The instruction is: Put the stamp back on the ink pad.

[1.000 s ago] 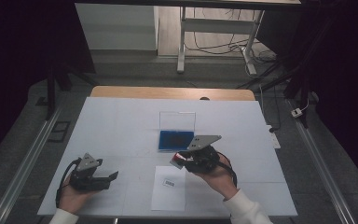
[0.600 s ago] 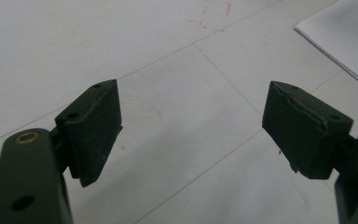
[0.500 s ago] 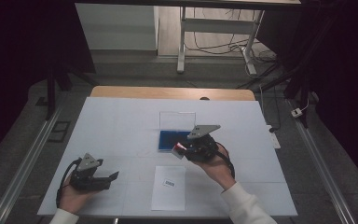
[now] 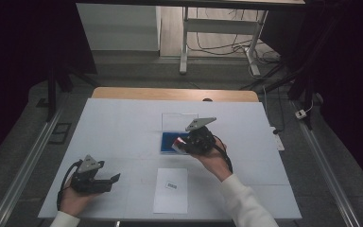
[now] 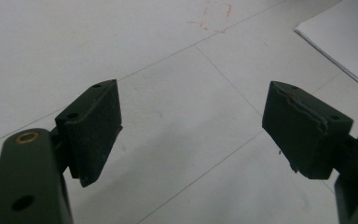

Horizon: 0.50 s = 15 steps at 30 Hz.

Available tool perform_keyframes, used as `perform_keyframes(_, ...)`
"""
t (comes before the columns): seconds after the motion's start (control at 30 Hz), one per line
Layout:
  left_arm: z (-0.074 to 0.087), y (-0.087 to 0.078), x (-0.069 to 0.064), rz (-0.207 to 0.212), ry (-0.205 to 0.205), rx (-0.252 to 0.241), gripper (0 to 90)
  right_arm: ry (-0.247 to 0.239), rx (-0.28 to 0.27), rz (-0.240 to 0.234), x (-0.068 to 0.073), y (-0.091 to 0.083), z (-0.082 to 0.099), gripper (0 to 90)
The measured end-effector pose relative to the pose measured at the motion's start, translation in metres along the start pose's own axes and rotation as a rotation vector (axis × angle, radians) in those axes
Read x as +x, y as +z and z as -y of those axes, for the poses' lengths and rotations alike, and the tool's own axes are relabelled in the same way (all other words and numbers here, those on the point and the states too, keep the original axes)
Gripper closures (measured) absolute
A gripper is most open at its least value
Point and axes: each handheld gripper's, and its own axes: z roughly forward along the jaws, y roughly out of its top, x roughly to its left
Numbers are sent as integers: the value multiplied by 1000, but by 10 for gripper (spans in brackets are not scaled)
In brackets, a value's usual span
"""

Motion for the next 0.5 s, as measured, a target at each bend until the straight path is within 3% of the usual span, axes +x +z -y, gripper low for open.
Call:
perform_keyframes(0.17, 0, 0, 0, 0, 1, 3, 200, 14, 11, 14, -10, 9, -7, 696)
perform_keyframes(0.5, 0, 0, 2, 0, -2, 1, 200, 52, 83, 57, -32, 32, -8, 696)
